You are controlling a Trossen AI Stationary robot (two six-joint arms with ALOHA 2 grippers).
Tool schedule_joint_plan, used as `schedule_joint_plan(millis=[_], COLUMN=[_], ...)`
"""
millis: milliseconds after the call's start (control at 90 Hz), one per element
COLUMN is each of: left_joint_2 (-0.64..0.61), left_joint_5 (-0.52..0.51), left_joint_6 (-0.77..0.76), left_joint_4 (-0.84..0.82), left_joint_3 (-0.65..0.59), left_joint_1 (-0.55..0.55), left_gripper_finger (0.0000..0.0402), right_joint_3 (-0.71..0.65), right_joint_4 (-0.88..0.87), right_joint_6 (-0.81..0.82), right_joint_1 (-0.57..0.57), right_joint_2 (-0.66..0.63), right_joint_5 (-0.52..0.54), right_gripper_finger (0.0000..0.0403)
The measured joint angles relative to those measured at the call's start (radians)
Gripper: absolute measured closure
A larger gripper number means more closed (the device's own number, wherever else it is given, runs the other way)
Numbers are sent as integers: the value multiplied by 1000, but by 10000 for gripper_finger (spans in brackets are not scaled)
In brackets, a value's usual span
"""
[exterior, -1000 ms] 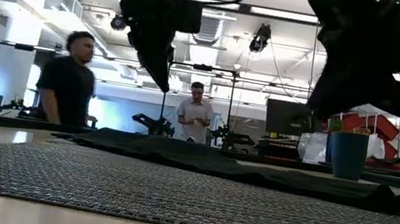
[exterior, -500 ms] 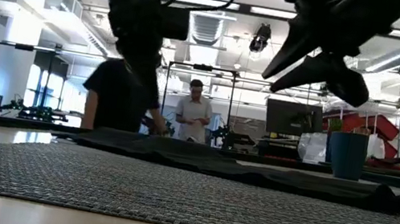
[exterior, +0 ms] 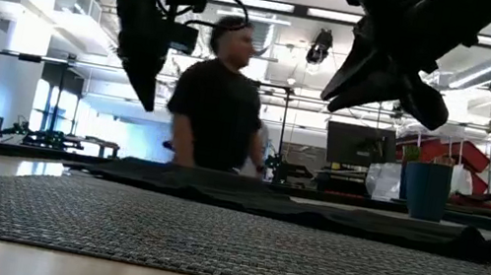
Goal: Set table place
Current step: Fold the black napkin
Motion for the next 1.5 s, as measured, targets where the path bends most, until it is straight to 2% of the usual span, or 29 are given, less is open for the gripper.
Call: schedule_joint_plan(millis=[167, 322, 411, 489, 633, 756, 822, 911, 956, 1000, 1111, 1256, 1344, 1500], left_joint_2=[-75, -112, -94, -63, -1, 8, -8, -35, -38, -37, -26, 9, 25, 54], left_joint_5=[241, 518, 576, 582, 579, 569, 495, 339, 310, 336, 518, 570, 647, 657], left_joint_6=[-71, -179, -234, -242, -178, -100, -39, 54, 95, 115, 121, 123, 122, 139], left_joint_4=[191, 513, 651, 686, 612, 475, 355, 196, 141, 122, 131, 131, 135, 133], left_joint_3=[4, 7, 8, 8, 7, 7, 7, 7, 6, -2, -38, -91, -122, -189], left_joint_1=[37, -2, -51, -96, -132, -97, -56, 19, 73, 141, 328, 514, 569, 570], left_gripper_finger=[326, 326, 326, 326, 326, 326, 326, 326, 326, 326, 326, 325, 316, 283], right_joint_3=[0, 0, 0, 0, 0, 0, 0, 0, 0, 0, 0, 0, 0, 0], right_joint_4=[1, 0, 1, 0, 0, -1, 1, 0, 0, 0, 0, 0, 0, -1], right_joint_6=[8, 8, 9, 8, 8, 8, 9, 10, 10, 9, 9, 9, 9, 3], right_joint_1=[1, 1, -1, -1, -1, -1, -1, -1, -1, -1, -1, -1, -1, -1], right_joint_2=[0, 0, 0, 0, 0, 0, 0, 0, 0, 0, 0, -2, -2, -2], right_joint_5=[0, 0, 0, 0, 0, -1, -1, -1, -1, -1, -1, -1, -2, -5], right_gripper_finger=[342, 333, 329, 327, 331, 340, 345, 350, 352, 352, 344, 324, 312, 295])
